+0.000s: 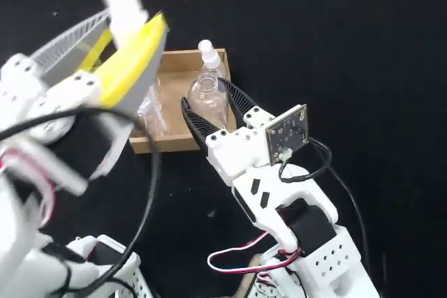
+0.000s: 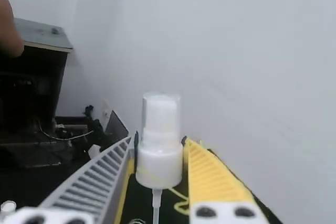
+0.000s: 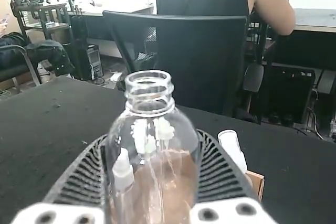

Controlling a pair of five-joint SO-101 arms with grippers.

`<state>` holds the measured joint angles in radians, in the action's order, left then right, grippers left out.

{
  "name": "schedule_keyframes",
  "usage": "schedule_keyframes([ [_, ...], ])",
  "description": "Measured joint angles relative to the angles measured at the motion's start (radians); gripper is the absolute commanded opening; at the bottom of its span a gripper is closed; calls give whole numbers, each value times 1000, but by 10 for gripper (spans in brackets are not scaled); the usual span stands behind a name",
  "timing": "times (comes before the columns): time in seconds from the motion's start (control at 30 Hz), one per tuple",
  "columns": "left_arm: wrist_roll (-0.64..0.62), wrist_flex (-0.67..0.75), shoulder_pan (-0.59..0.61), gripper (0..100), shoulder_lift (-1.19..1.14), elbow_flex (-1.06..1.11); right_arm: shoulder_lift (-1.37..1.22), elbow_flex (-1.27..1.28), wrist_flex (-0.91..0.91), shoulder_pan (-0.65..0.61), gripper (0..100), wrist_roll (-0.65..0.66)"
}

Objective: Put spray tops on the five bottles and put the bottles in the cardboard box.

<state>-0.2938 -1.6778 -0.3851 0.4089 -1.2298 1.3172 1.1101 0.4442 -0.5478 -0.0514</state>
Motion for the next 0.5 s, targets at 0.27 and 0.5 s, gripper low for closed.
schedule_keyframes([
  [0.27,-198,-75,3,29,28,-12,0,0,0,0,11,0],
  [0.5,-216,-75,9,29,198,104,0,0,0,0,11,0],
])
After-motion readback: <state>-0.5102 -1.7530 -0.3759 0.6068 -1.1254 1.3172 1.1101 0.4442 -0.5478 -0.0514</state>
